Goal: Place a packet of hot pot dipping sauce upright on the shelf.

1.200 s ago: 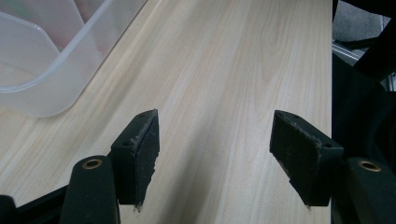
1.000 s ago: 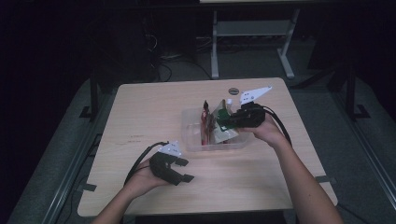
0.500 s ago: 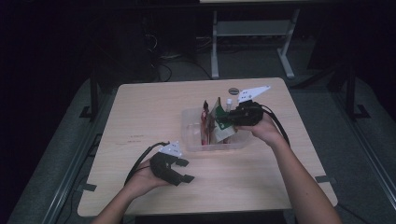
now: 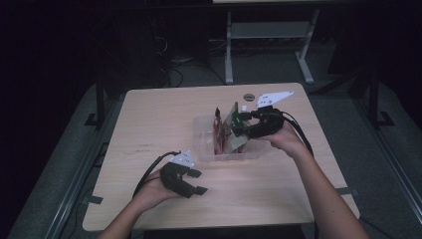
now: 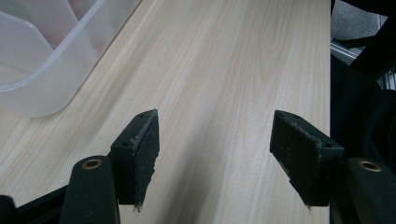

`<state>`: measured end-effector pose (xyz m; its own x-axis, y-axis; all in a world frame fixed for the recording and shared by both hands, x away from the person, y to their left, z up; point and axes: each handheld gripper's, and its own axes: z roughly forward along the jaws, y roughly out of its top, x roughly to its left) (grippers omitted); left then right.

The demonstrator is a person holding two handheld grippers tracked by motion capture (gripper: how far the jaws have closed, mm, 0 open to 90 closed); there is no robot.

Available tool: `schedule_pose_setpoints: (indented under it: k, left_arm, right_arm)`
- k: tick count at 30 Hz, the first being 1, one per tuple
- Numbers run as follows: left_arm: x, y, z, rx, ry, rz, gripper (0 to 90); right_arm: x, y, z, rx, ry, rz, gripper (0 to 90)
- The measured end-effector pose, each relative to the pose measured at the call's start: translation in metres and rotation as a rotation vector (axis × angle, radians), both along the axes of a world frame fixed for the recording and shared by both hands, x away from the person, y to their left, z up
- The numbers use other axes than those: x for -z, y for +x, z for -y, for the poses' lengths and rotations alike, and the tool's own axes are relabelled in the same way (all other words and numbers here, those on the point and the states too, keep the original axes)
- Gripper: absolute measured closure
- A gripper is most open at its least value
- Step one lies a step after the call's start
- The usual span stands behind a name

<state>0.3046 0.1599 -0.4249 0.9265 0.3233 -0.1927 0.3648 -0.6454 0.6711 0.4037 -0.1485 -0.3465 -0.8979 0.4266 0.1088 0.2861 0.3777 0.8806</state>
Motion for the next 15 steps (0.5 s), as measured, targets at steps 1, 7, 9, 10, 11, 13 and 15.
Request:
schedule_pose_setpoints:
  k: [1, 7, 9, 10, 11, 13, 15]
  left_arm:
    - [0.000, 0.000, 0.000, -0.001, -0.002, 0.001, 32.6]
    - [-0.001, 0.000, -0.003, -0.004, 0.004, 0.005, 32.3]
    - [-0.003, 0.000, -0.004, -0.010, 0.008, 0.005, 32.1]
    - [-0.003, 0.000, -0.005, -0.016, -0.002, 0.008, 32.1]
    - [-0.003, 0.000, -0.006, -0.018, -0.002, 0.009, 32.0]
    - [-0.005, -0.001, -0.007, -0.022, -0.001, 0.013, 31.9]
    - [-0.006, -0.001, -0.008, -0.022, 0.000, 0.016, 31.9]
  right_arm:
    - [-0.001, -0.001, 0.001, -0.002, 0.004, -0.003, 31.0]
    - [-0.009, -0.014, 0.009, 0.013, 0.001, 0.013, 23.3]
    - [-0.011, -0.020, 0.013, 0.016, -0.006, 0.016, 21.5]
    - [-0.011, -0.023, 0.014, 0.018, -0.011, 0.021, 20.4]
    - [-0.012, -0.027, 0.016, 0.021, -0.017, 0.017, 20.1]
    - [-0.012, -0.033, 0.020, 0.026, -0.034, 0.023, 19.2]
    - [-0.012, -0.041, 0.025, 0.029, -0.037, 0.024, 19.2]
